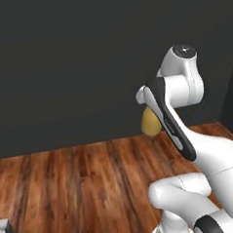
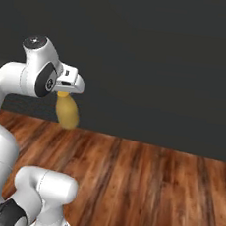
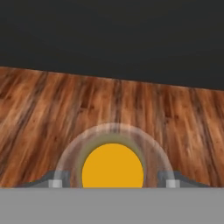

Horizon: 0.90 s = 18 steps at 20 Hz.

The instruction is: There is a tray on the dining counter. Grab the cup, mug, and pitcher and place them on the tray. The pitcher may be placed next to the tray if it cannot fit the tray.

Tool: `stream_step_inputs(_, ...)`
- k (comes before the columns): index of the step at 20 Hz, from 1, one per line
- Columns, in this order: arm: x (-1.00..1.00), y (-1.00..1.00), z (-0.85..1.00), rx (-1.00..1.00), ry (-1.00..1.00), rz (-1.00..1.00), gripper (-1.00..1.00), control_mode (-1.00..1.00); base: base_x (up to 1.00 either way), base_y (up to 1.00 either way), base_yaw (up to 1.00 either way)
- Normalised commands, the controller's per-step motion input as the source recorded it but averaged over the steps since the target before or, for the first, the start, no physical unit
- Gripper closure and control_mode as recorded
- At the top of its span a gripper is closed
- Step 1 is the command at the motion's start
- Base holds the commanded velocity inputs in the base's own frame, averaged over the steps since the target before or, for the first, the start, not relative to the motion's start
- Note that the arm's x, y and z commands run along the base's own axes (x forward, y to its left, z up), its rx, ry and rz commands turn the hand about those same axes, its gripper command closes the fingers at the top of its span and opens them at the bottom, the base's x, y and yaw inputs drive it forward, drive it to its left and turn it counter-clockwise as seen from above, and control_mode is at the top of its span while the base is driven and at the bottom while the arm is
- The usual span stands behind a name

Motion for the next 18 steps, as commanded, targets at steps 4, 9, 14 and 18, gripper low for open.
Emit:
stream_step_inputs(4, 0.0, 0.0, 0.0, 0.0, 0.0, 0.0, 1.0, 1.0, 1.0, -0.29, 0.1)
stream_step_inputs(9, 0.0, 0.0, 0.0, 0.0, 0.0, 0.0, 1.0, 1.0, 1.0, -0.35, 0.12)
stream_step_inputs(14, 0.0, 0.0, 0.0, 0.0, 0.0, 0.0, 1.0, 1.0, 0.98, -0.28, 0.15)
stream_step_inputs(18, 0.0, 0.0, 0.0, 0.0, 0.0, 0.0, 1.0, 1.0, 0.28, -0.06, 0.93)
